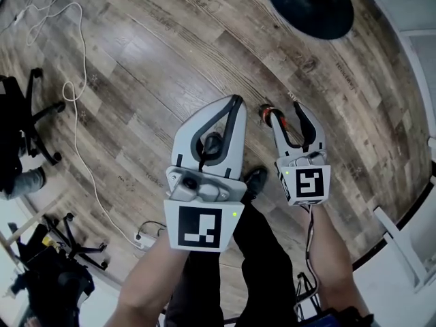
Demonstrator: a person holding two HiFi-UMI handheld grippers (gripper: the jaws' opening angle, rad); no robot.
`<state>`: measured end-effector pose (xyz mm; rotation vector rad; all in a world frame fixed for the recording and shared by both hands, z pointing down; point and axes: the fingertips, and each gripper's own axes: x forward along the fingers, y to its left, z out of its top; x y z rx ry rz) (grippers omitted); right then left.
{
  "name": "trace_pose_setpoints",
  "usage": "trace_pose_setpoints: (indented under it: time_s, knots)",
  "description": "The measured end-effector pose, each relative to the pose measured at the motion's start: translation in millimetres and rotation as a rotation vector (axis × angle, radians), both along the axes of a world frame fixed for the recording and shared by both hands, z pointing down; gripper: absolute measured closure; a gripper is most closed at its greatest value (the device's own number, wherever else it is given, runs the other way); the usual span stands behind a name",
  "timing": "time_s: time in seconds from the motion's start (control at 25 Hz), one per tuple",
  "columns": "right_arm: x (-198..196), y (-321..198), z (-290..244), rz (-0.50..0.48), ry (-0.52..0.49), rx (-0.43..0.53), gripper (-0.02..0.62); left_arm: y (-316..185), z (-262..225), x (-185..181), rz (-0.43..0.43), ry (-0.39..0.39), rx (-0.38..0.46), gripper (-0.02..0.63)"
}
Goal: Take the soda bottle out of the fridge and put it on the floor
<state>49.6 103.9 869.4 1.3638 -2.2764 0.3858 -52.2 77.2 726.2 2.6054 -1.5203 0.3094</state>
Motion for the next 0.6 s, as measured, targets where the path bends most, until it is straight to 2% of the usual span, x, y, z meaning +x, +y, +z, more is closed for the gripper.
trace_pose_setpoints:
  time_s: [0.44, 0.52, 0.6]
  knots:
    - [-27, -40, -201, 0.009, -0.077, 0.151, 0.544, -20, -157, -2, -0.008, -0.016, 0.098, 0.589]
    - [-30, -48, -248, 0.012, -0.088, 0.203, 0.567, -23, -198, 1, 0.001, -0.015, 0.141, 0.589]
    - [-32, -60, -303, 0.028, -0.111, 0.3, 0.581, -25, -242, 2, 0.009, -0.015, 0.193, 0.589]
